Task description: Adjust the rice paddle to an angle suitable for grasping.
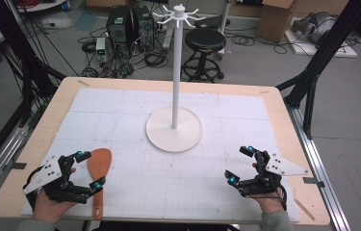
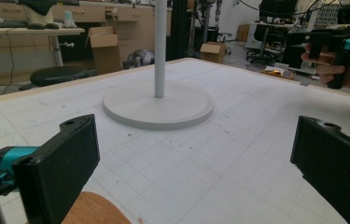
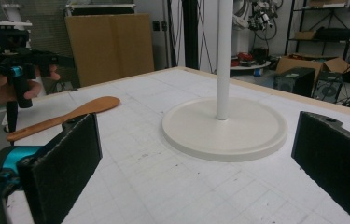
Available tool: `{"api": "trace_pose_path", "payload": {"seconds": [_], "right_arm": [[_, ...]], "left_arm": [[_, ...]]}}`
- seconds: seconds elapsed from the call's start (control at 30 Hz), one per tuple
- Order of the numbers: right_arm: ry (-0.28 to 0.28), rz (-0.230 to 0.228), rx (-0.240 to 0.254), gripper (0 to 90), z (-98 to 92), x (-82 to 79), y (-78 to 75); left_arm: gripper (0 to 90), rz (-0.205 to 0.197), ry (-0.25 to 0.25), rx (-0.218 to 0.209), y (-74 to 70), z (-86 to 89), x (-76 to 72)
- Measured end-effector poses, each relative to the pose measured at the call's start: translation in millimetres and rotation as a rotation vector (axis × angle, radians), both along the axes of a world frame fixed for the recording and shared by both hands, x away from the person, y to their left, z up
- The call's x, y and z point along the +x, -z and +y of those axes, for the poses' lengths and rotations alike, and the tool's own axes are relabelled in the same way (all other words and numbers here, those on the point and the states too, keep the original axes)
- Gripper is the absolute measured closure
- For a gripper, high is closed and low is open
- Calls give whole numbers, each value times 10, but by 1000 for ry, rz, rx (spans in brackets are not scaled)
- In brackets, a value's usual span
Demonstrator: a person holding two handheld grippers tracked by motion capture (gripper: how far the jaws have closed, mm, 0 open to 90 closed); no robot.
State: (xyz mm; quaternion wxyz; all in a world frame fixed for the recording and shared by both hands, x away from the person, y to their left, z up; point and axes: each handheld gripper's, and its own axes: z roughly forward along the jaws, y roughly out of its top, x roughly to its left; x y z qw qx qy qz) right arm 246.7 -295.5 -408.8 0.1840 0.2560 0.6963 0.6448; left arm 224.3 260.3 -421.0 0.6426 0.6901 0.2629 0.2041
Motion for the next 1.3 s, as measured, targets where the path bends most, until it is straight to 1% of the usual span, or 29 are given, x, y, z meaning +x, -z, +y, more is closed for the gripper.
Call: {"api": "trace_pose_path", "payload": {"seconds": [0.07, 0.13, 0.23, 0.47, 0.5, 0.57, 0.63, 0.7, 0.73, 0.77, 0.8, 0.93, 0.97, 1.0, 1.03, 1.1, 1.13, 1.23, 1.27, 1.3], "right_arm": [[0, -1, -1, 1, -2, 0, 1], [4, 8, 2, 0, -4, -3, 4], [9, 5, 0, 1, -6, 5, 8], [16, 15, 7, 1, -14, 41, 18], [16, 21, 4, 1, -15, 46, 20], [14, 23, 1, 1, -11, 52, 24], [11, 20, -3, 1, -10, 57, 25], [16, 19, -7, 1, -13, 53, 25], [15, 25, -7, 1, -12, 44, 25], [16, 18, -9, 1, -15, 37, 26], [15, 22, -7, 1, -16, 27, 27], [24, 15, -8, 1, -39, 5, 25], [24, 15, -8, 1, -39, 5, 25], [29, 15, -11, 1, -44, -10, 25], [28, 21, -12, 1, -44, -20, 24], [29, 11, -15, 1, -47, -29, 22], [28, 15, -15, 1, -49, -36, 21], [28, 13, -12, 1, -57, -24, 26], [24, 13, -14, 1, -59, -12, 34], [24, 22, -16, 1, -61, -7, 42]], "left_arm": [[17, -1, -1, 2, 0, -1, 1], [17, -1, -1, 5, -2, -2, 5], [17, 0, -4, 5, -8, -2, 5], [25, -14, -4, 8, -24, 2, -2], [52, -22, -6, 11, -24, 7, -2], [155, -30, -10, 14, -30, 19, 3], [271, -34, -10, 14, -38, 34, 7], [381, -38, 2, 12, -47, 53, 3], [445, -41, 8, 9, -52, 62, 1], [507, -41, 8, 9, -52, 62, 1], [576, -47, 12, 5, -62, 72, -5], [830, -48, -1, 56, -63, 71, -7], [869, -48, -1, 56, -63, 71, -7], [895, -43, -9, 73, -59, 65, -4], [896, -44, -7, 79, -58, 63, -3], [896, -39, -3, 85, -56, 63, 1], [896, -37, -4, 85, -54, 59, 2], [897, -31, -8, 103, -50, 53, 7], [897, -23, -7, 104, -47, 50, 14], [897, -19, -10, 112, -41, 47, 25]]}}
